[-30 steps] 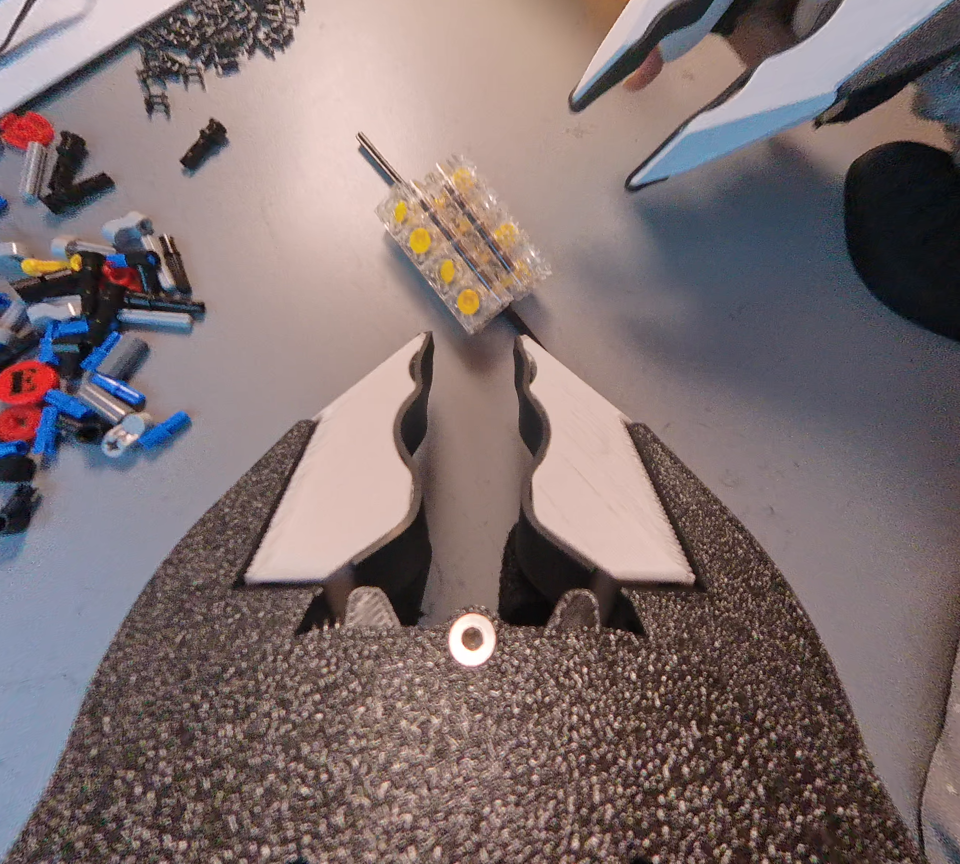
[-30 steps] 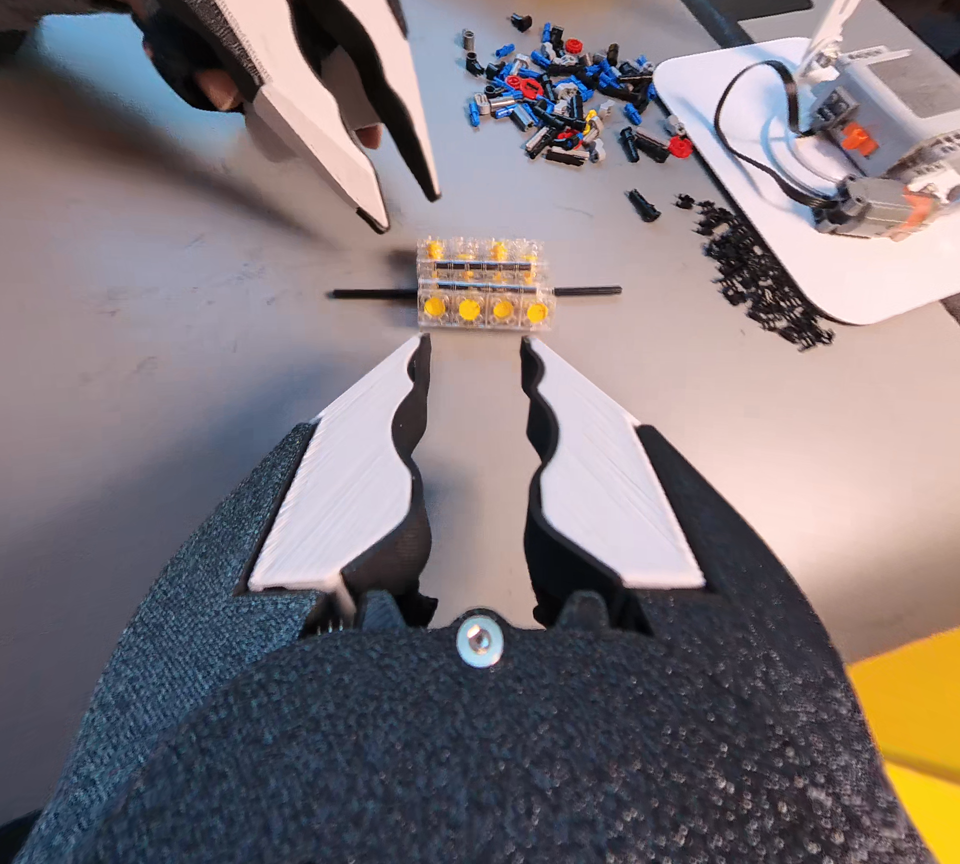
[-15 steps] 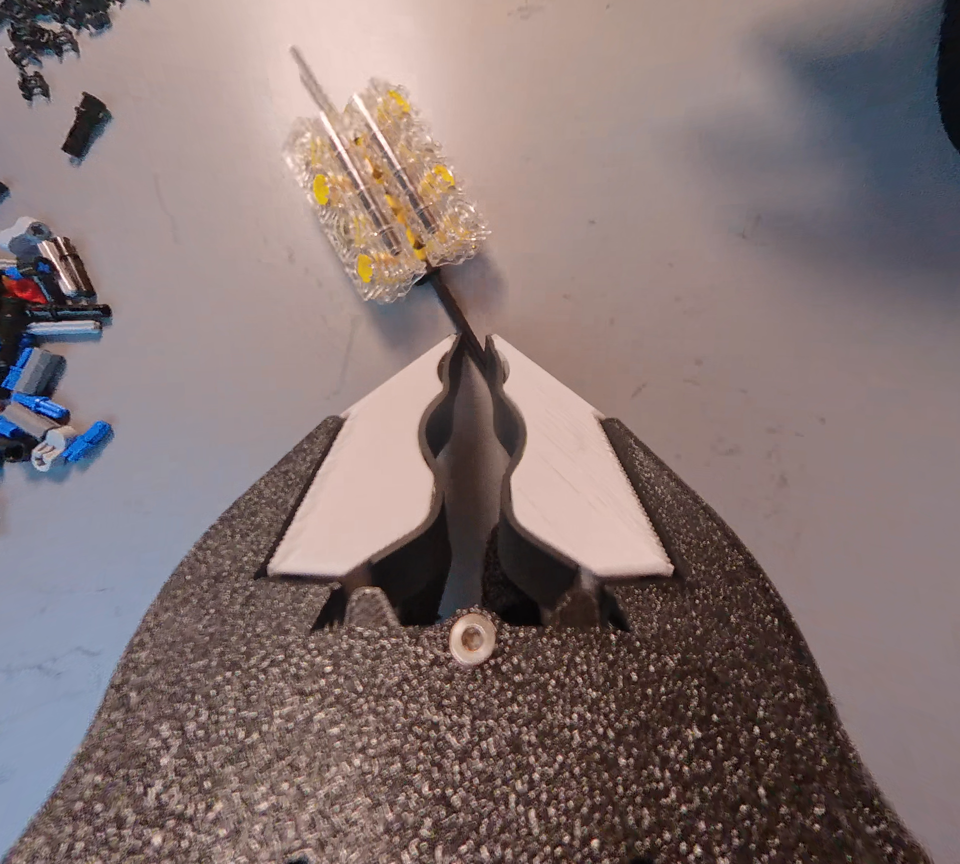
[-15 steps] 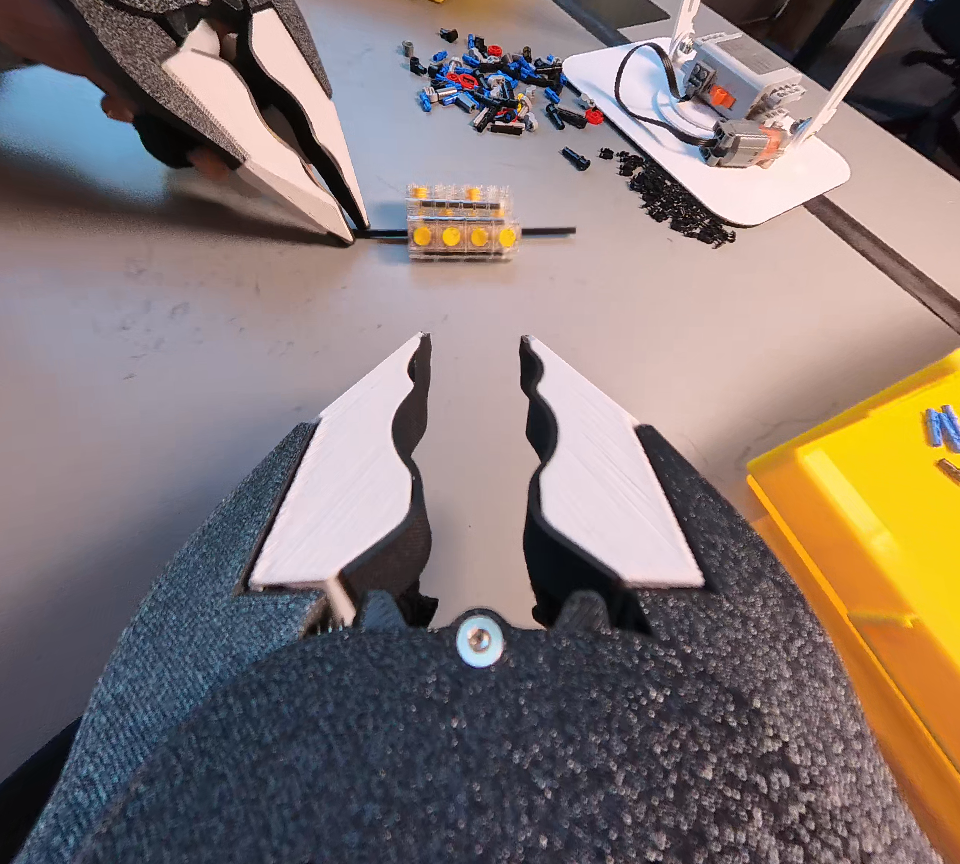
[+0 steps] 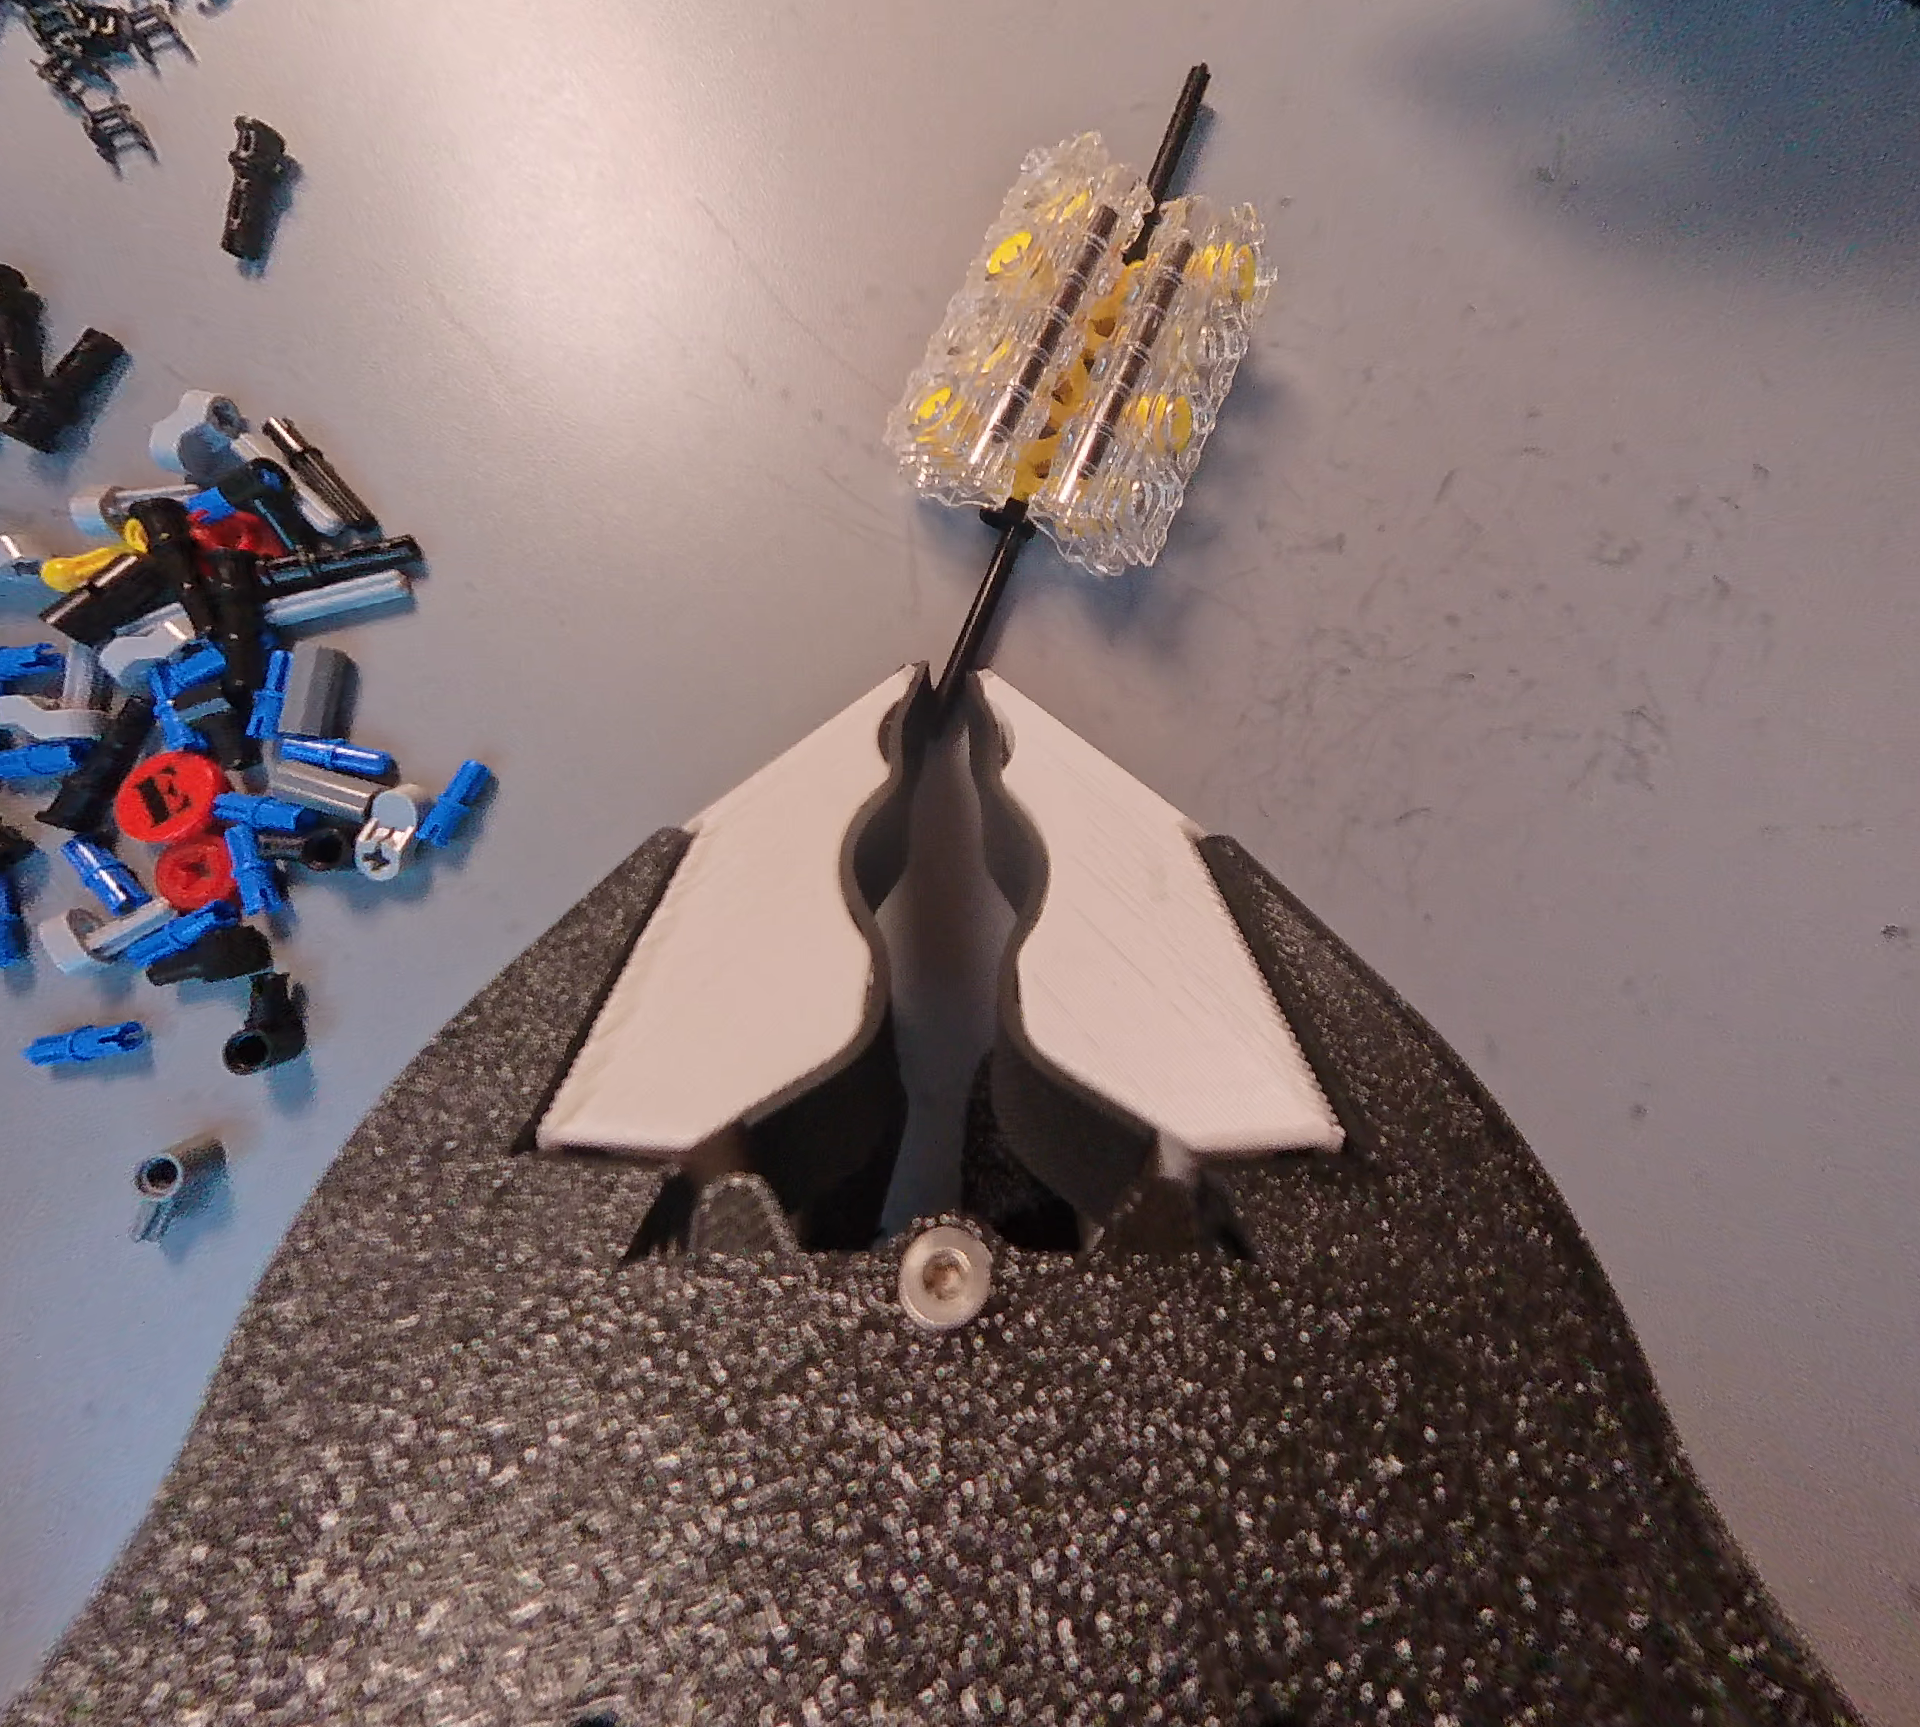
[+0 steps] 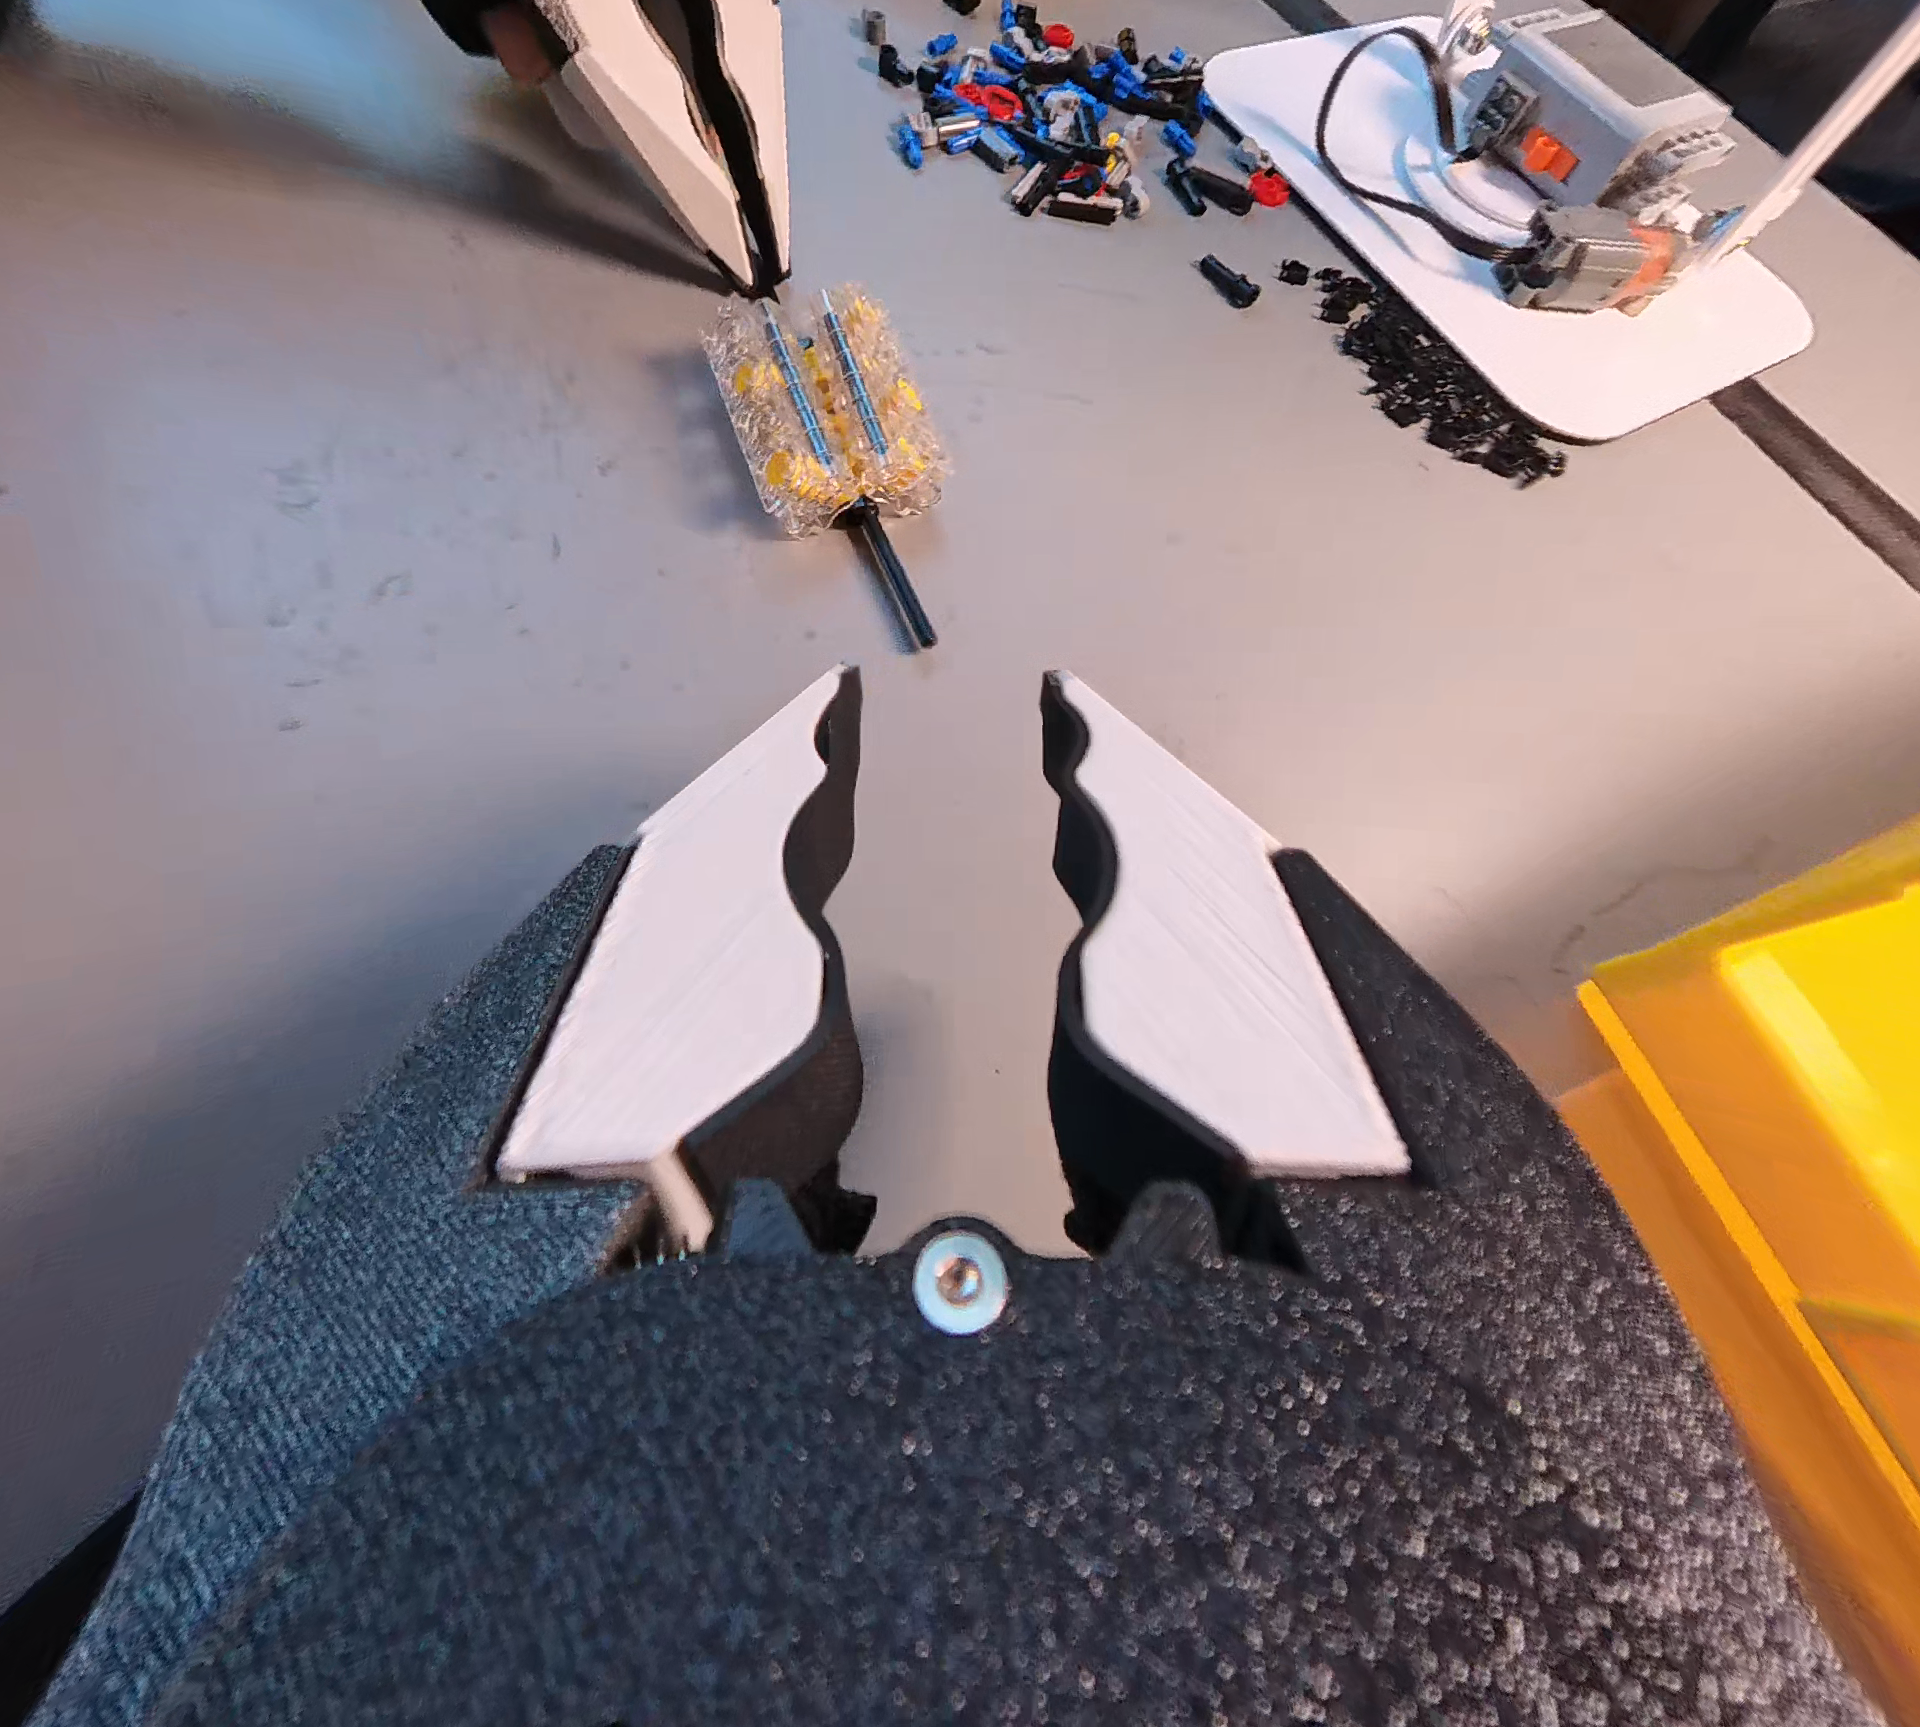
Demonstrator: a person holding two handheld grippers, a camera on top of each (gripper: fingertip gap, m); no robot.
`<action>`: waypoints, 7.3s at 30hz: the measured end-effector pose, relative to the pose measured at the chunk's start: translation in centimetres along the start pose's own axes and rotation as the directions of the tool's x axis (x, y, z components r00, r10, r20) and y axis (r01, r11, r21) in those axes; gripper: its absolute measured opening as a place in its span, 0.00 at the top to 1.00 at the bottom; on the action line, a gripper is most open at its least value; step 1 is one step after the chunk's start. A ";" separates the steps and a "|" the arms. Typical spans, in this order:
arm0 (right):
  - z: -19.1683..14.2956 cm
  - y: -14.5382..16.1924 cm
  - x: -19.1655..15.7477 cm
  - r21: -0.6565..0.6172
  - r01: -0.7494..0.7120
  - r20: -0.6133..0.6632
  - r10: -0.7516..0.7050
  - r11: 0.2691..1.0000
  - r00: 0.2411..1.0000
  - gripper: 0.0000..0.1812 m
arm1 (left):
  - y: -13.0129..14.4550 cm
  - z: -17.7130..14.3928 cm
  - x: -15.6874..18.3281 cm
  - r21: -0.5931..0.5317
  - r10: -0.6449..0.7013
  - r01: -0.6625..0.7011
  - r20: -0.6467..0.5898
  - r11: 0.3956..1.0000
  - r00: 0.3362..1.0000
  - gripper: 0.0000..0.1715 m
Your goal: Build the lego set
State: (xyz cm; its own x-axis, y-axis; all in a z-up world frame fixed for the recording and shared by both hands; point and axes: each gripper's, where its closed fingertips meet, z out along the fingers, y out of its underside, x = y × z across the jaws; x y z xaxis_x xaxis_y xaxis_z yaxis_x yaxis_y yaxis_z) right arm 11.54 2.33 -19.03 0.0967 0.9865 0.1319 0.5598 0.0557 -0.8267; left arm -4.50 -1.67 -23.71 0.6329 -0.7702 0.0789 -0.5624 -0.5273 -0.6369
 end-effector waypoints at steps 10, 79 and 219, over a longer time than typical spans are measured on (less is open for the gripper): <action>4.9 0.5 -2.0 -0.159 0.114 0.174 -0.086 0.981 0.981 0.82 | -1.8 -1.5 1.2 0.188 -0.024 0.024 -0.002 0.982 1.000 0.78; 7.4 -18.9 26.5 0.291 0.080 -0.703 0.157 0.953 0.693 0.42 | -18.3 -16.0 -24.6 0.631 -0.447 -0.126 0.662 0.765 0.602 0.92; 13.1 -26.6 22.1 0.210 0.301 -0.800 -0.014 0.930 0.600 0.47 | -12.0 -16.3 -24.0 0.692 -0.556 0.058 0.524 0.719 0.645 0.87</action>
State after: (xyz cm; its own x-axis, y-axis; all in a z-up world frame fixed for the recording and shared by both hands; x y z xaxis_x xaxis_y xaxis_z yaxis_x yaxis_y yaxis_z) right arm -11.97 24.67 -1.32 0.7087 0.4679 0.5279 0.3770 0.3813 -0.8441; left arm -21.61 17.34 -5.50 0.9999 -0.0151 0.0031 0.0004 -0.1754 -0.9845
